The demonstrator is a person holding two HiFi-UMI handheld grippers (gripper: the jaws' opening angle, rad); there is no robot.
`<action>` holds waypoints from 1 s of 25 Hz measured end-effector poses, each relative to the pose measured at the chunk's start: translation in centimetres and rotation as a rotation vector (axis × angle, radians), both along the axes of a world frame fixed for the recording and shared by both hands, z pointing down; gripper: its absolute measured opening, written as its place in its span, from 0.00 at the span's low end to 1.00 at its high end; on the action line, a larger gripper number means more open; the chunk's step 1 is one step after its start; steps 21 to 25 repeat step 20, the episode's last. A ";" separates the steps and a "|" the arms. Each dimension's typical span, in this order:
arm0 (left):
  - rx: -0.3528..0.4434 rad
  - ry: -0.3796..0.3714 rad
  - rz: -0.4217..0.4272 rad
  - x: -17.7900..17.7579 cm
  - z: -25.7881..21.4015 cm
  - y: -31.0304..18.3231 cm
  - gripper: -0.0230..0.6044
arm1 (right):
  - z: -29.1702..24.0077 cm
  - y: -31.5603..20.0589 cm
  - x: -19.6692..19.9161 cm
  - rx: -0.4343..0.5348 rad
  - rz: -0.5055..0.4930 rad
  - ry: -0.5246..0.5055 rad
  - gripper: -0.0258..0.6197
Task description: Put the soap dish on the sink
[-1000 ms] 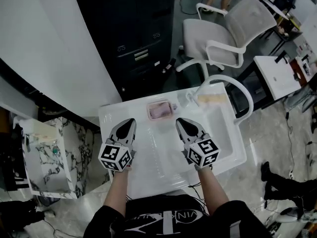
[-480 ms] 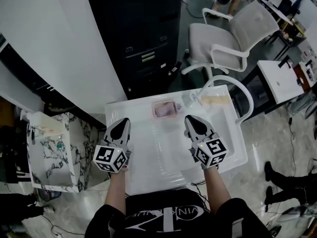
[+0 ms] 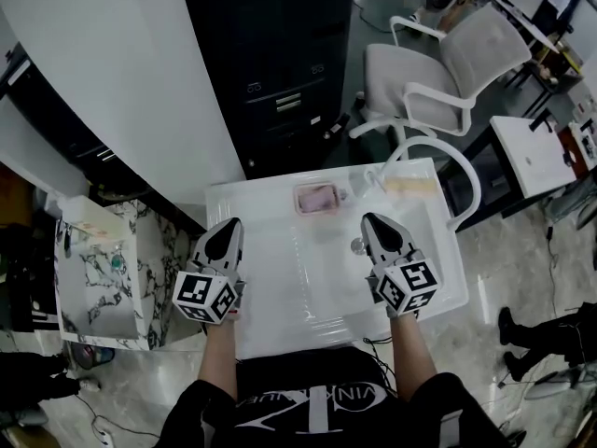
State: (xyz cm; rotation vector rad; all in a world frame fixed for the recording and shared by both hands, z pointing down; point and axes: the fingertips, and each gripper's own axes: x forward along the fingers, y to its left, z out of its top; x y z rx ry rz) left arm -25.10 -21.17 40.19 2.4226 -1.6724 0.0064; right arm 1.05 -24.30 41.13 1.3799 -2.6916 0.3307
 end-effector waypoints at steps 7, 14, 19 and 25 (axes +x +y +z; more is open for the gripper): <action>0.003 -0.002 -0.003 -0.3 0.0 0.5 0.06 | -0.1 0.6 0.0 0.008 0.010 -0.004 0.09; -0.004 0.000 0.006 0.1 0.3 0.6 0.06 | 0.6 1.1 0.6 -0.009 0.027 -0.007 0.09; -0.008 -0.002 0.013 0.2 0.5 0.4 0.06 | 1.0 1.1 1.1 -0.017 0.053 -0.018 0.09; -0.009 -0.003 0.014 0.3 0.5 0.4 0.06 | 1.0 1.1 1.2 -0.017 0.057 -0.020 0.09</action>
